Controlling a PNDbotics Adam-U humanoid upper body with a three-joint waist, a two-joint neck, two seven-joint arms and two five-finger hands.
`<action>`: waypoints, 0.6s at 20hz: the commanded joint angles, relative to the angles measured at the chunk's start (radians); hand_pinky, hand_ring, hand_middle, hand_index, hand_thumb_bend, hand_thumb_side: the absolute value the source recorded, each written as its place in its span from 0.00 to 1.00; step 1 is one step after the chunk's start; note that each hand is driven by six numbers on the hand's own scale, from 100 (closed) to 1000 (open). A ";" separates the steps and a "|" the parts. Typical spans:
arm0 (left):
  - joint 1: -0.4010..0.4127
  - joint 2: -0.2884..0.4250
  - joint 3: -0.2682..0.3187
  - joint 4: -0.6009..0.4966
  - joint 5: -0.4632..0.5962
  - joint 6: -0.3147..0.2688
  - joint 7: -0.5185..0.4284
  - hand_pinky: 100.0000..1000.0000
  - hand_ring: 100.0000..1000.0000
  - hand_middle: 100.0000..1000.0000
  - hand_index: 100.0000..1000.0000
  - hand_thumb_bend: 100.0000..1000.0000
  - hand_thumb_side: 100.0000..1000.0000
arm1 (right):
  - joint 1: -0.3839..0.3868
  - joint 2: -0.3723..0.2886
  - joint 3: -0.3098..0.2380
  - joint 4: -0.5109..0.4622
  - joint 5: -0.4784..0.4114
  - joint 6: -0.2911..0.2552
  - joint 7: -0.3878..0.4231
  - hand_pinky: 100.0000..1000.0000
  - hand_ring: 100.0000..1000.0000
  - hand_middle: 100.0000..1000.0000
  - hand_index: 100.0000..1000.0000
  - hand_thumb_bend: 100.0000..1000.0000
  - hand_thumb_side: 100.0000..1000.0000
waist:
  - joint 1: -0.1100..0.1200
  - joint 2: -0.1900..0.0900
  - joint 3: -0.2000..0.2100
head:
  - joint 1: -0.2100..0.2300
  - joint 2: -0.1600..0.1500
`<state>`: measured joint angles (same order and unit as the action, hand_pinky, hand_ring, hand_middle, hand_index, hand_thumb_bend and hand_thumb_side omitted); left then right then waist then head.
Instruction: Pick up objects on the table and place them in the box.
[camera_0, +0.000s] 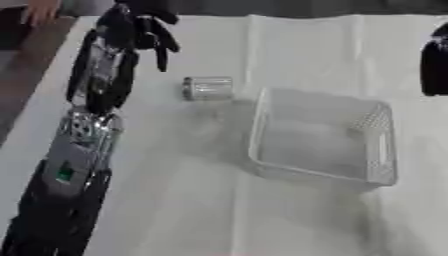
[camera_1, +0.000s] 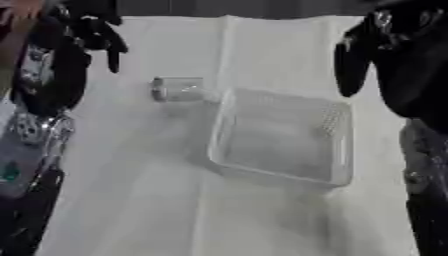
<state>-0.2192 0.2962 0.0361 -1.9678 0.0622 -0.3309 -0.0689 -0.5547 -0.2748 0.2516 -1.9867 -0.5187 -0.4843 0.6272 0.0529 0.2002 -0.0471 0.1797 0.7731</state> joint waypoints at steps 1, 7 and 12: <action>-0.004 0.005 0.007 -0.010 -0.009 0.001 -0.004 0.12 0.41 0.54 0.74 0.00 0.91 | -0.008 -0.011 -0.005 -0.013 0.002 -0.022 0.024 0.16 0.33 0.75 0.46 0.00 0.88 | 0.000 -0.015 -0.001 | 0.002 -0.003; -0.009 0.115 0.011 0.021 -0.154 0.093 -0.017 0.18 0.49 0.60 0.80 0.18 0.68 | -0.007 -0.014 -0.001 -0.013 0.002 -0.021 0.027 0.15 0.33 0.75 0.45 0.00 0.88 | 0.003 -0.018 -0.003 | 0.005 -0.003; -0.022 0.243 -0.015 0.077 -0.397 0.175 -0.131 0.30 0.61 0.71 0.86 0.37 0.71 | -0.004 -0.013 0.005 -0.013 0.002 -0.017 0.034 0.15 0.33 0.75 0.45 0.00 0.88 | 0.007 -0.023 -0.013 | 0.008 -0.003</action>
<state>-0.2292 0.4889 0.0228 -1.8927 -0.2802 -0.1711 -0.1746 -0.5537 -0.2753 0.2558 -1.9867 -0.5180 -0.4776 0.6339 0.0601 0.1967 -0.0605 0.1806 0.7731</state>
